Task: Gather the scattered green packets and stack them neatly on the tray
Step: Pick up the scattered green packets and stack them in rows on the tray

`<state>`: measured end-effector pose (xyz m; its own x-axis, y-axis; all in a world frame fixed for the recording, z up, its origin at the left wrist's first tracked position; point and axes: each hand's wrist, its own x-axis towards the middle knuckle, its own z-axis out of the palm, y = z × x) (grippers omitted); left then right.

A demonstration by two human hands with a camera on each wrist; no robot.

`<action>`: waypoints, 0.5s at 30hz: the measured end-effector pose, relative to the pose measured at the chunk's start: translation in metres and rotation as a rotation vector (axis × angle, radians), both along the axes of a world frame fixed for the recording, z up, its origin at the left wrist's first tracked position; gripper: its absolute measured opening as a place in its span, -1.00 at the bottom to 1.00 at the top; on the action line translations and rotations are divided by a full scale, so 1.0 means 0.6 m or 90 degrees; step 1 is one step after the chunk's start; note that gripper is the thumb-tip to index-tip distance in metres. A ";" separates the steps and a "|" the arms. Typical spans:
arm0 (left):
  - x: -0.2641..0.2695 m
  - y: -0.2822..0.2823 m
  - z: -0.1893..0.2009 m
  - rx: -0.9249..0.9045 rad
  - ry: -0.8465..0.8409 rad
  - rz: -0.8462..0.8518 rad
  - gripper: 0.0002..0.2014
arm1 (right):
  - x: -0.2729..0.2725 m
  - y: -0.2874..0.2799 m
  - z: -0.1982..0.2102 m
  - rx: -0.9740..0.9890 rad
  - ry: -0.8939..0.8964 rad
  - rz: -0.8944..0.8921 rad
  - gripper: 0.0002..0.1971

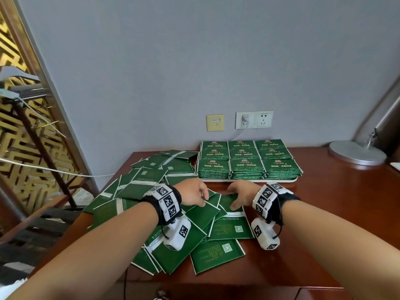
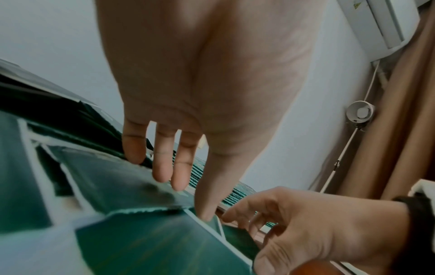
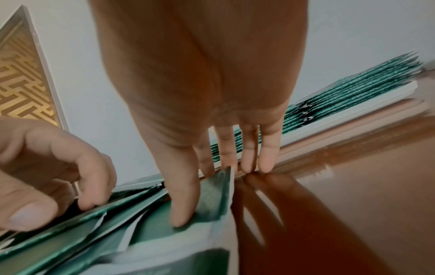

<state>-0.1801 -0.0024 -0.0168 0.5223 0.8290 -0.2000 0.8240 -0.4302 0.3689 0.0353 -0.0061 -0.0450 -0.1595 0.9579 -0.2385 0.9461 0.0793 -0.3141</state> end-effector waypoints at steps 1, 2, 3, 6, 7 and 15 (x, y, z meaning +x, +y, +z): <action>0.001 0.000 0.001 -0.001 0.001 0.001 -0.74 | 0.001 0.000 0.001 -0.002 0.002 -0.007 -0.28; 0.002 0.000 0.000 -0.003 0.001 0.000 -0.73 | 0.003 0.000 0.001 -0.003 0.004 -0.016 -0.30; 0.004 0.000 0.000 -0.004 0.000 -0.002 -0.73 | 0.006 0.001 0.002 -0.004 0.007 -0.025 -0.33; 0.012 0.001 -0.004 -0.012 0.001 -0.012 -0.72 | 0.022 -0.004 0.004 -0.022 0.032 -0.062 -0.46; 0.017 0.001 -0.006 -0.017 0.003 -0.017 -0.72 | 0.030 -0.006 0.005 -0.024 0.040 -0.074 -0.50; 0.048 0.000 -0.006 -0.044 0.068 -0.106 -0.76 | 0.102 -0.021 0.014 0.020 0.097 -0.177 -0.62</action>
